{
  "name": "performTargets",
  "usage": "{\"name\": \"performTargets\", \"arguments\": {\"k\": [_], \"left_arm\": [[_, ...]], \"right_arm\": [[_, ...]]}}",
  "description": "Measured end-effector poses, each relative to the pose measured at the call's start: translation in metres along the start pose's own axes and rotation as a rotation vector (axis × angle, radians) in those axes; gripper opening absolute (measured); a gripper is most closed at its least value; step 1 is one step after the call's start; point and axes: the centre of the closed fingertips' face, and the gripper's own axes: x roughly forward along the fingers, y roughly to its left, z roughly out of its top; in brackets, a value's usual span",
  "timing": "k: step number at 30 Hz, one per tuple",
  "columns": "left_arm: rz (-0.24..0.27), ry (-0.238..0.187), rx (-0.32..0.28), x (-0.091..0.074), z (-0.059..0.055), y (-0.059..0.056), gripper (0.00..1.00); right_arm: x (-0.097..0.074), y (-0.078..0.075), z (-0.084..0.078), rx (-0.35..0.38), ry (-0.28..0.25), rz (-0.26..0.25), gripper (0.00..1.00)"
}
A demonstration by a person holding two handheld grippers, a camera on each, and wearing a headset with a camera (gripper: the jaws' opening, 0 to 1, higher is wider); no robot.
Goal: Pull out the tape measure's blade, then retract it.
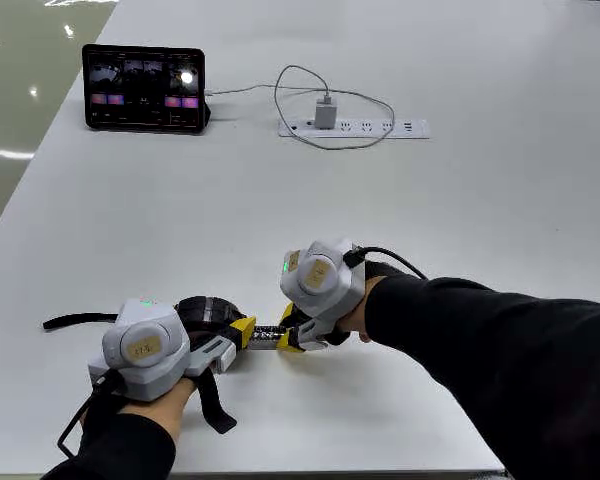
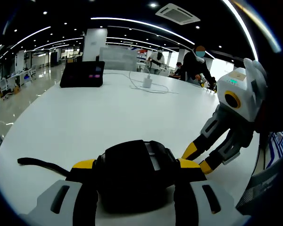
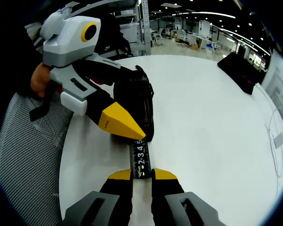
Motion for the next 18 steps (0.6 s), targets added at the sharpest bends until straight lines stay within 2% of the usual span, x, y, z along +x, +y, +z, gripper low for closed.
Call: {"name": "performTargets", "arguments": {"k": [18], "left_arm": [[-0.001,-0.001,-0.003,0.0,0.0,0.001,0.6]], "right_arm": [[0.01,0.002,0.012,0.006,-0.032,-0.003,0.11]]}}
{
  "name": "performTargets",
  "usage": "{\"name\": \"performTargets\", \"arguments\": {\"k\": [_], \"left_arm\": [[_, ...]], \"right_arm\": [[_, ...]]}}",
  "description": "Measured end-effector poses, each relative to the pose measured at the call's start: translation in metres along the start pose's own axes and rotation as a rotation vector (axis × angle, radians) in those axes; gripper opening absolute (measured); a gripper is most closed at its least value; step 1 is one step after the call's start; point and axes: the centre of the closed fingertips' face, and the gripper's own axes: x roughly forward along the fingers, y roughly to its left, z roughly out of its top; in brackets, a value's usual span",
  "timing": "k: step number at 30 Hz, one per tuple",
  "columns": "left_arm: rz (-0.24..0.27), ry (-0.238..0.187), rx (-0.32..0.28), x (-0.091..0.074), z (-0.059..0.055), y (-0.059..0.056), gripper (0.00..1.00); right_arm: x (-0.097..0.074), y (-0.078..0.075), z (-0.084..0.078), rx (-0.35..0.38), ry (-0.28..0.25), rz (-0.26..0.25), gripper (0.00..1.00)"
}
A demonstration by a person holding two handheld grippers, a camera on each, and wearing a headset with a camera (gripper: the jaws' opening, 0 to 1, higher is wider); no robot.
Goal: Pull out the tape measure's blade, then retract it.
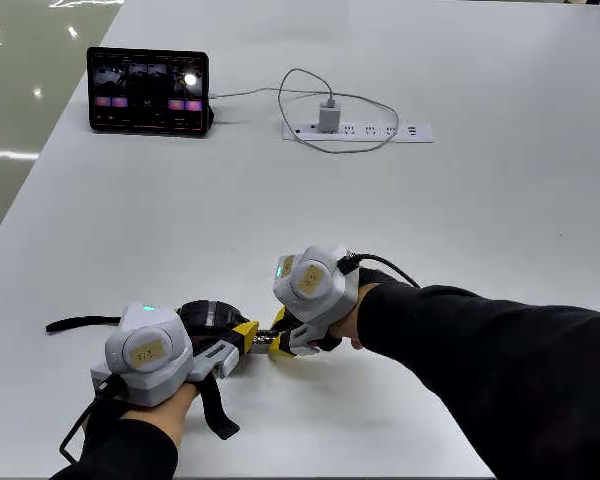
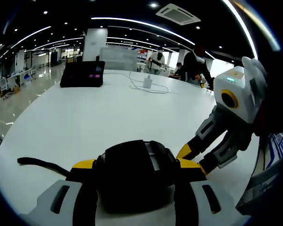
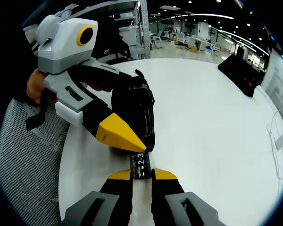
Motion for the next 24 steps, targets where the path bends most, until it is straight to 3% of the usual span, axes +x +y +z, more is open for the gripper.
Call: {"name": "performTargets", "arguments": {"k": [10,24], "left_arm": [[0.0,-0.001,-0.002,0.0,0.0,0.0,0.6],[-0.003,-0.001,-0.001,0.0,0.0,0.001,0.6]], "right_arm": [[0.003,0.001,0.005,0.034,-0.027,-0.001,0.11],[0.008,0.001,0.013,0.013,-0.045,-0.009,0.11]]}}
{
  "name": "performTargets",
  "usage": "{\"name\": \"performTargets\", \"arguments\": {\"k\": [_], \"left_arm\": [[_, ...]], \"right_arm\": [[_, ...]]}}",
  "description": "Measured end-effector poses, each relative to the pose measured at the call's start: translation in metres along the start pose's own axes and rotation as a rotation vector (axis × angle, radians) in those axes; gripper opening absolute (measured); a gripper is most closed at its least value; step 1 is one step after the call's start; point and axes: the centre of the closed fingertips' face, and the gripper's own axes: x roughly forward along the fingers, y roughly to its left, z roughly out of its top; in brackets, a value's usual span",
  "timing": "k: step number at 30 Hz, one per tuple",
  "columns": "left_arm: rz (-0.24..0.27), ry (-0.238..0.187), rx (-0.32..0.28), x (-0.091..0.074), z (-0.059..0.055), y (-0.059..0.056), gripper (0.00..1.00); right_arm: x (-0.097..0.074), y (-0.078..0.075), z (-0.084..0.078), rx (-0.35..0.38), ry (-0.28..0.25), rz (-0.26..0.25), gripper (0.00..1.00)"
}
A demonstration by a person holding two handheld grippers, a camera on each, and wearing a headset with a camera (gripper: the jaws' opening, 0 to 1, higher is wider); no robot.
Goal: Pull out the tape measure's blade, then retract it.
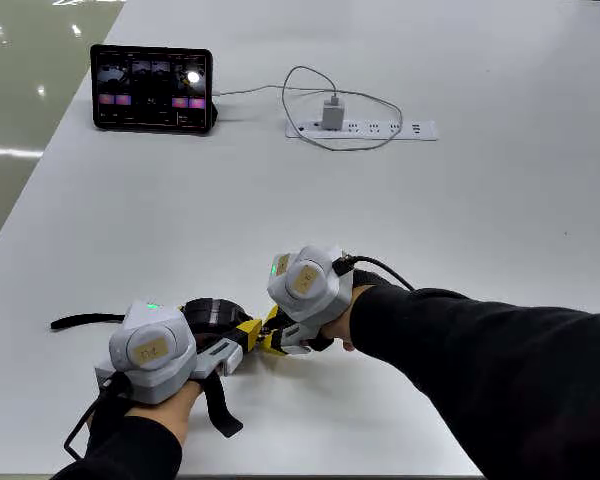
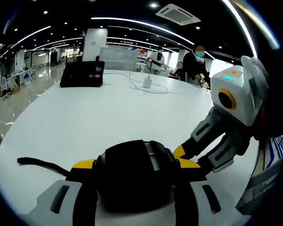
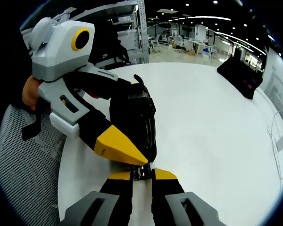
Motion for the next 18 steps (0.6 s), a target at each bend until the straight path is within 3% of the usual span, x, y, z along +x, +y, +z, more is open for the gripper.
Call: {"name": "performTargets", "arguments": {"k": [18], "left_arm": [[-0.001,-0.008,0.008,-0.0002,0.001,-0.0012,0.62]], "right_arm": [[0.0011,-0.0005,0.0006,0.008,0.003,-0.018,0.12]]}}
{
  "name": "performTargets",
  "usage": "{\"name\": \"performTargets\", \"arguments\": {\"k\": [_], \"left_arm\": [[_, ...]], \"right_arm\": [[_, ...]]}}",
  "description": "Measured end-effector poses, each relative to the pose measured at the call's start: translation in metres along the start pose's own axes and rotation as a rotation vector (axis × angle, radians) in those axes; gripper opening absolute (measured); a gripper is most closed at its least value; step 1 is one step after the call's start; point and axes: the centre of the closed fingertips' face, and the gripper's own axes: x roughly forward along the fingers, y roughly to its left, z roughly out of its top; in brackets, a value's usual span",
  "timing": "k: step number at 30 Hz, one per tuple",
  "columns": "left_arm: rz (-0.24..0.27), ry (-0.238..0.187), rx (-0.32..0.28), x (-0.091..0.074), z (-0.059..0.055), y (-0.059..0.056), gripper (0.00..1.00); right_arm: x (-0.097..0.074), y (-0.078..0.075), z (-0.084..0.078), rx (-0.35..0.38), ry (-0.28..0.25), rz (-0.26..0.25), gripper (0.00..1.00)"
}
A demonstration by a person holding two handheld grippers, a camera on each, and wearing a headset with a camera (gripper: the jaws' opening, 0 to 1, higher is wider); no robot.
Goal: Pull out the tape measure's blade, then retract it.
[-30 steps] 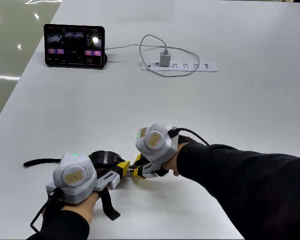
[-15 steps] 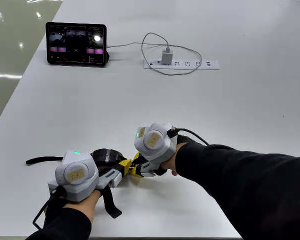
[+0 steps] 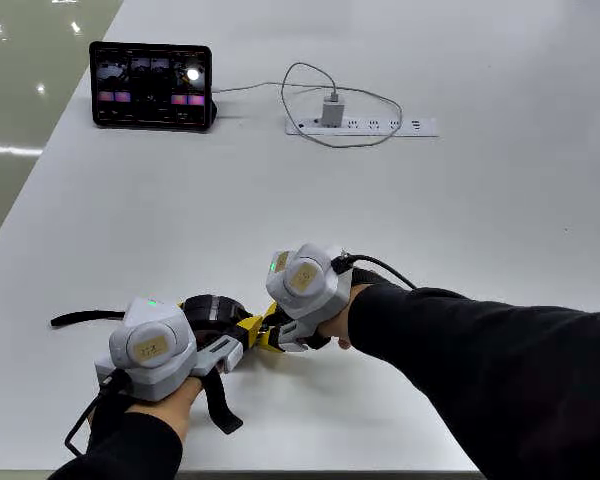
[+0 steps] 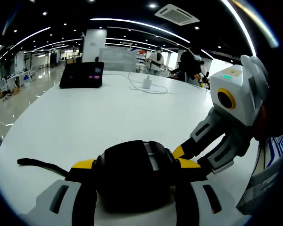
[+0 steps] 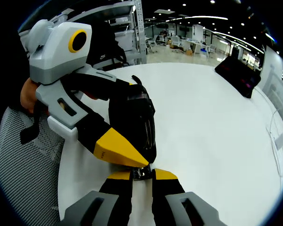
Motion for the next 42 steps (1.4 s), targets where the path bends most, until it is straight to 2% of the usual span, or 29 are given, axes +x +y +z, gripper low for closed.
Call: {"name": "performTargets", "arguments": {"k": [9,15,21,23,32,36,39,42], "left_arm": [[-0.006,0.052,-0.013,0.001,-0.001,0.0,0.63],[-0.016,0.056,-0.017,0.0,-0.002,-0.001,0.63],[-0.024,0.058,-0.008,-0.004,0.0,0.0,0.63],[-0.027,0.053,-0.008,-0.005,0.002,0.0,0.66],[-0.085,0.067,0.002,-0.008,0.0,-0.008,0.78],[-0.097,0.092,-0.008,-0.008,-0.002,-0.005,0.87],[-0.126,0.106,-0.013,-0.009,-0.003,-0.004,0.94],[-0.148,0.099,0.015,-0.011,-0.001,-0.003,0.99]], "right_arm": [[-0.001,0.001,-0.001,-0.016,0.016,-0.007,0.13],[-0.005,0.003,-0.004,-0.025,0.027,-0.008,0.15],[-0.016,0.006,-0.007,-0.023,0.021,-0.016,0.15],[-0.019,0.008,-0.009,-0.02,0.017,-0.016,0.13],[-0.037,0.01,-0.026,0.022,-0.002,-0.05,0.17],[-0.045,0.008,-0.03,0.049,-0.021,-0.068,0.2],[-0.055,0.007,-0.035,0.08,-0.043,-0.087,0.24],[-0.065,0.006,-0.043,0.106,-0.058,-0.11,0.25]]}}
